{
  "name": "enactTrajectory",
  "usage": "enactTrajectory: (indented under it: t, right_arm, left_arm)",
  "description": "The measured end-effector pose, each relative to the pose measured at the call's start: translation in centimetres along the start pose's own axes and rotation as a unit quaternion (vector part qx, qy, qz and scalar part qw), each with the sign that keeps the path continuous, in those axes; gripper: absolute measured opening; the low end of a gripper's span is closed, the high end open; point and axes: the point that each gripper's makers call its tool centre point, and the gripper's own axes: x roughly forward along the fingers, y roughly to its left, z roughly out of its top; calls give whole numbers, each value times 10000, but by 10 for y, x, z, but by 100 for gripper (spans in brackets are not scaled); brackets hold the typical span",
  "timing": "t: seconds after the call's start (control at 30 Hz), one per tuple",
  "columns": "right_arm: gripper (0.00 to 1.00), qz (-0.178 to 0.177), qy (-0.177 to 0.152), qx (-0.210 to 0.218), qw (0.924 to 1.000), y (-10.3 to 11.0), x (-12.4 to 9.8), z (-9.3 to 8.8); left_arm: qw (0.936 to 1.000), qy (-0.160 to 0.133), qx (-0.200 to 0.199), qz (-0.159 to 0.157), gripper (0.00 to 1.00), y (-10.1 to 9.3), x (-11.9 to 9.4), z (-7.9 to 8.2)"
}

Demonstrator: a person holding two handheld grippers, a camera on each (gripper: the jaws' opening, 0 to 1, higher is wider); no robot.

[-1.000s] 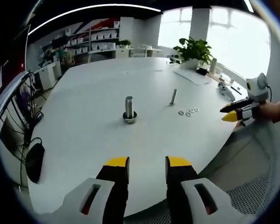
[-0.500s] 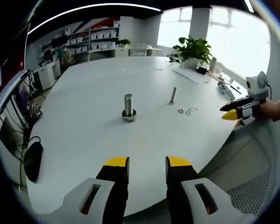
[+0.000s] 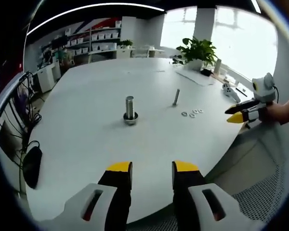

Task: Place the washer onto the threaded stud by aligning its center hole with the stud, sliding it down to the base, and recovering from edge contact or off-axis alignment until the washer reaches the visible bottom stop.

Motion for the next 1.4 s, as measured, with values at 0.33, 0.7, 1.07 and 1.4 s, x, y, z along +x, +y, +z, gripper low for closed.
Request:
enactTrajectory:
  t: [0.33, 0.7, 1.07, 1.4]
  right_arm:
    - [41, 0, -87, 45, 10000, -1, -1, 3]
    - [41, 13, -69, 28, 10000, 0, 0, 2]
    - [40, 8, -20, 28, 10000, 1, 1, 0]
    - [40, -66, 79, 11, 9999, -1, 1, -3]
  left_arm:
    - [10000, -36, 3, -72, 33, -2, 0, 2]
    - [9999, -15, 41, -117, 32, -5, 0, 1]
    - [9999, -58, 8, -140, 31, -4, 0, 2]
    - [9997, -81, -33, -237, 31, -7, 0, 2]
